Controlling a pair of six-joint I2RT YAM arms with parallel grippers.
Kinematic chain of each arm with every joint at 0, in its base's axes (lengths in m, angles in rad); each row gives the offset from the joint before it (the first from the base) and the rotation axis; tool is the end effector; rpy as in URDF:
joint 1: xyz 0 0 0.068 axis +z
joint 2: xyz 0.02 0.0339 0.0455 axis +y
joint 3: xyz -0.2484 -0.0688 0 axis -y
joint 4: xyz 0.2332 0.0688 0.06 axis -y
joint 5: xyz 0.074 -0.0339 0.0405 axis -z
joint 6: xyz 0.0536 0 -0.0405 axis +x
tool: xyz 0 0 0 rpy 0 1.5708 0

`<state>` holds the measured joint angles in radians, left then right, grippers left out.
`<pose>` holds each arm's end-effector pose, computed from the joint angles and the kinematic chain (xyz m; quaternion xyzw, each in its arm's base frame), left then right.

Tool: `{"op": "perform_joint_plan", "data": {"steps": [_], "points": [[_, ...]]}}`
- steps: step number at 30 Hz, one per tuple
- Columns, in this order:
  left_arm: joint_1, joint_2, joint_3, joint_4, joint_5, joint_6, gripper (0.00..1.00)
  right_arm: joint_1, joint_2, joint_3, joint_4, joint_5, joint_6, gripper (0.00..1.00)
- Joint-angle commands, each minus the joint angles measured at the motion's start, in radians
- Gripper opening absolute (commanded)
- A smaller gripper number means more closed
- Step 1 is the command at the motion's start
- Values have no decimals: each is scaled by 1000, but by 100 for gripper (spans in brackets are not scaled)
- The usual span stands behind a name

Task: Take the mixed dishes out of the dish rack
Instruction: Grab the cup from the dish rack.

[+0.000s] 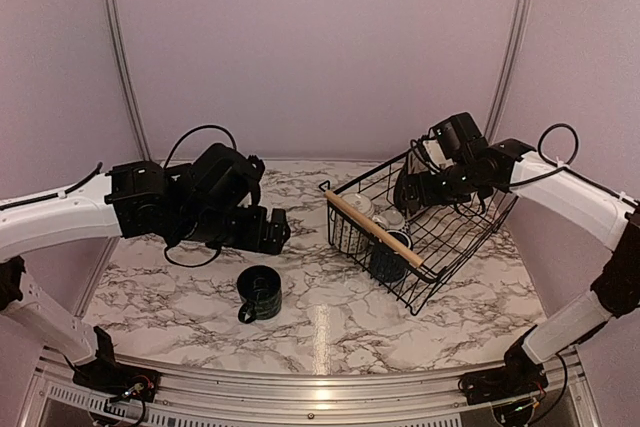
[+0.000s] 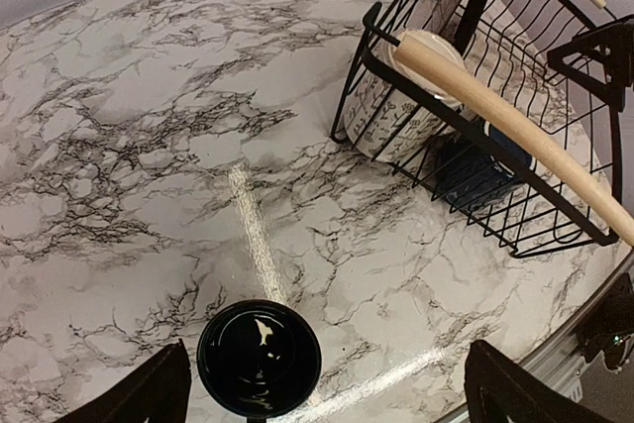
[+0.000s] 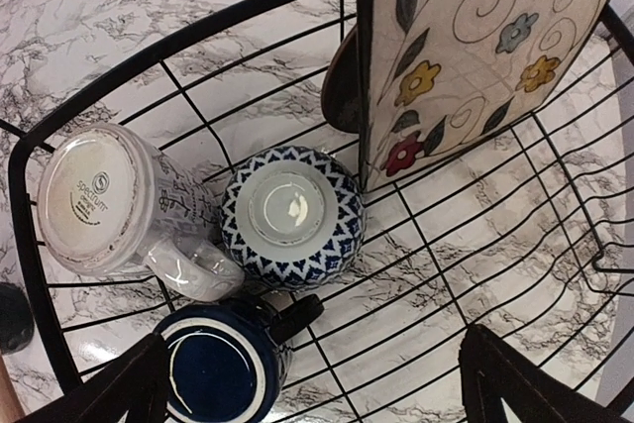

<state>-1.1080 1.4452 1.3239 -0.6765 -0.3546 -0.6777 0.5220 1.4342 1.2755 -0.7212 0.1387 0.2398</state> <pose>0.1570 -0.2730 0.3023 0.1297 0.9049 -0.1865 0.3599 0.2697 0.1466 0.2840 -0.1088 0.9326 0.0651 0.3378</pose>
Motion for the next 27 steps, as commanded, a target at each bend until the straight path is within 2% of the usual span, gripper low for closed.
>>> {"op": "perform_joint_plan", "data": {"steps": [1, 8, 18, 27], "points": [[5, -101, -50, 107, -69, 56, 99, -12, 30, 70, -58, -3, 23, 98], [17, -189, -56, 121, -171, 110, 99, -36, 70, 92, -105, -36, 35, 99], [31, -276, -135, 171, -189, 100, 99, -34, 166, 119, -164, -186, 2, 98], [38, -281, -176, 183, -195, 84, 99, 24, 271, 125, -137, -219, 5, 98]]}}
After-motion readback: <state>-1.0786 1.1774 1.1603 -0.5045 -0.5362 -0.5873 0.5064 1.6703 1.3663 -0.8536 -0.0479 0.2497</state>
